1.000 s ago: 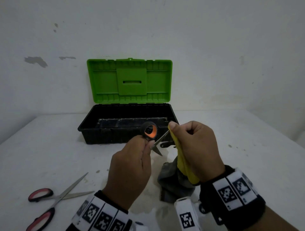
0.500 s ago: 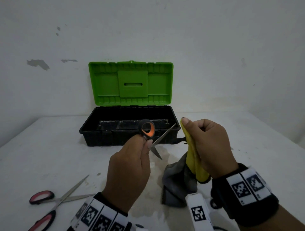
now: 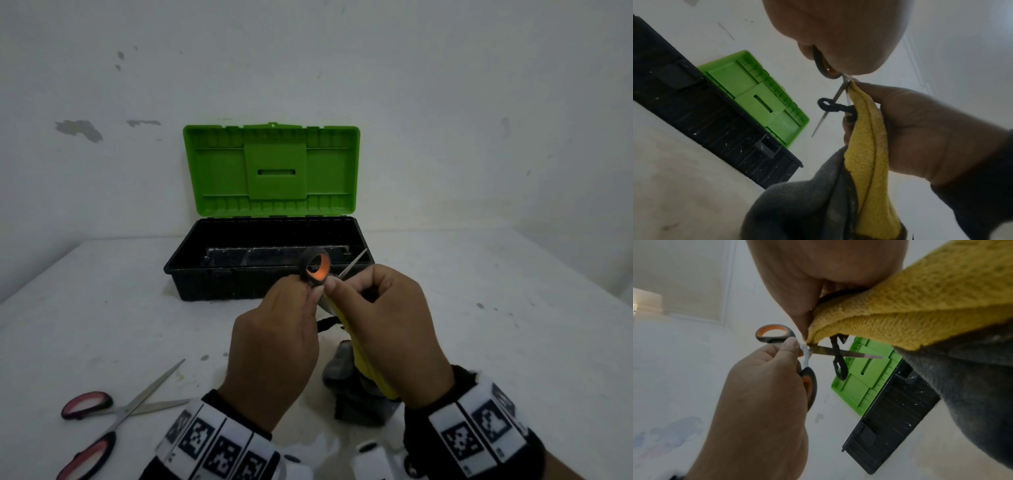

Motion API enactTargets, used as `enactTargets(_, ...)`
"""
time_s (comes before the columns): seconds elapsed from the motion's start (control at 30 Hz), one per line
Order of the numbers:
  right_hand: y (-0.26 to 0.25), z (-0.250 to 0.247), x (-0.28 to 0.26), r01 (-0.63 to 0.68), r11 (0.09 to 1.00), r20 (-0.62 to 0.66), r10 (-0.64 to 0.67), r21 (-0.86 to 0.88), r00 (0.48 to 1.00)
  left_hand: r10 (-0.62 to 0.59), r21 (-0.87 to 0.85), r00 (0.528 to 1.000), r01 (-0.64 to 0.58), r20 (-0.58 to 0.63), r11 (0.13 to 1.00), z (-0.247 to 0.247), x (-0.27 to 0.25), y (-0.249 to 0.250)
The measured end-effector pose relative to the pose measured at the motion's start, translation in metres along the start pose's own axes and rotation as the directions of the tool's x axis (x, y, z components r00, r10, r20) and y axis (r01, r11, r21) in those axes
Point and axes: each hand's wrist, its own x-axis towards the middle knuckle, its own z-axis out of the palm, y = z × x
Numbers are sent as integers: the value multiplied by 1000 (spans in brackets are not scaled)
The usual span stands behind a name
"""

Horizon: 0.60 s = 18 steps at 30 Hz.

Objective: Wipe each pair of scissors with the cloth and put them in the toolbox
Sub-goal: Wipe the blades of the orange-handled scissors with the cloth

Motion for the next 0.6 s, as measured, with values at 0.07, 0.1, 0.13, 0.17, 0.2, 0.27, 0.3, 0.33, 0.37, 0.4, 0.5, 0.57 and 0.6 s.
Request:
enactTargets(0.07,-1,0,4,-12,1000,-4,12,4,1000,15,10,1000,-15,-15,1000,-1,1,-1)
enactTargets(0.1,-2,1,5,-13,1000,-6,13,8,1000,21,18,1000,-21,-21,1000,-1,2,-2)
enactTargets(0.13,-4,2,6,-11,1000,-10,11,13,1000,28,25,999,-27,-25,999,-1,3,-2)
enactTargets(0.17,-5,3,7,-8,1000,-17,8,21,1000,34,28,999,-34,-25,999,-2,3,-3)
enactTargets(0.2,-6,3,9,-4,1000,-27,4,26,1000,39,28,999,-38,-26,999,-3,4,-3)
enactTargets(0.27,-7,0,14,-3,1000,-57,3,10,998,39,22,999,-38,-29,999,-4,4,-4)
enactTargets(0.3,-7,-1,17,-4,1000,-73,4,1,997,37,18,999,-36,-29,999,-5,4,-4)
enactTargets(0.33,-5,-3,22,-4,1000,-87,4,-5,996,35,15,999,-35,-28,999,-5,3,-5)
enactTargets(0.37,-4,-6,26,-3,1000,-103,3,-7,995,32,14,999,-32,-25,999,-4,2,-5)
enactTargets(0.4,-3,-8,30,-3,1000,-119,2,-6,993,25,13,999,-25,-20,1000,-4,1,-6)
enactTargets(0.5,-1,-16,39,-8,1000,-147,8,-2,989,-47,-2,999,47,9,999,-5,0,-6)
enactTargets(0.57,0,-22,42,-12,1000,-162,14,15,987,-116,-25,993,117,27,993,-6,1,-5)
enactTargets(0.6,0,-26,43,-6,1000,-172,11,27,985,-155,-51,987,156,33,986,-7,1,-5)
